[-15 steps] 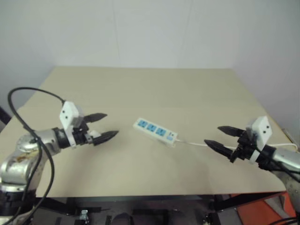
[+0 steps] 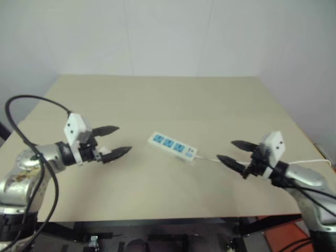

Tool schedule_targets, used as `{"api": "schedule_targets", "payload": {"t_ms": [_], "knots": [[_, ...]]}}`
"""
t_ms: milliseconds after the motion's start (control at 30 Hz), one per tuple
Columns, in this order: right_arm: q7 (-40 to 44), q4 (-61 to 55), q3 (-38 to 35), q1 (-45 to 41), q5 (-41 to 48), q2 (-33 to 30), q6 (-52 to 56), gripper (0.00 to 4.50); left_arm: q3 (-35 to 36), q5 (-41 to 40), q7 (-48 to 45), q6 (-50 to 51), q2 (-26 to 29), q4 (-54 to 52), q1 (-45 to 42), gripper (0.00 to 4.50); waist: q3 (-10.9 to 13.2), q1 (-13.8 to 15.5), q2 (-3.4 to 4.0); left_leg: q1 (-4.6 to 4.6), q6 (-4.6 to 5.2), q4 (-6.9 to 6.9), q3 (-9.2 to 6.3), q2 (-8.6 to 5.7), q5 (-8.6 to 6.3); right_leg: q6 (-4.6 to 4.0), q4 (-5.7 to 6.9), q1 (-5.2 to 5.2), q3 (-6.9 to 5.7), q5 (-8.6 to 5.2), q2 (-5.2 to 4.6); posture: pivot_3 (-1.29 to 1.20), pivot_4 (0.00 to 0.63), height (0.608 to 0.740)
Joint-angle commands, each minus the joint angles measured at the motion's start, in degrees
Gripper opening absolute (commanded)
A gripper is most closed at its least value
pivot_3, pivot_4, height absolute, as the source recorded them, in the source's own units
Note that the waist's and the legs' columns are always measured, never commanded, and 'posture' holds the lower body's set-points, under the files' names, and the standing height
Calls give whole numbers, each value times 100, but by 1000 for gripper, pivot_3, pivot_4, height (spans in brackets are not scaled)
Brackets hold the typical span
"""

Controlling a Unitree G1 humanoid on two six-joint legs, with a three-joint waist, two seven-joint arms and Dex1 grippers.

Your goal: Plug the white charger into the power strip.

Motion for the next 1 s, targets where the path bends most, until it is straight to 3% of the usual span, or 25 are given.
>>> {"api": "schedule_targets", "payload": {"t_ms": [33,333,1000], "knots": [[-89,738,372,-539,-437,369,-647,4488,-52,-26,-98,-104,31,24,-227,4500,0,-1,1,0,0,-1,2,0,0,-1,-1,0,0,0,1,0,150,740],[642,2740,1088,-1565,-949,1121,-1861,4488,-27,-53,-264,-149,73,44,-272,4500,2,17,2,-13,-1,-7,5,-1,1,-4,-3,-11,-5,0,-2,0,150,740],[1633,5530,1301,-2667,-1438,1889,-3022,4488,106,-41,-572,-302,224,129,-243,4500,4,-45,6,-3,-6,-10,3,4,3,-7,7,-10,-3,1,1,0,150,740]]}}
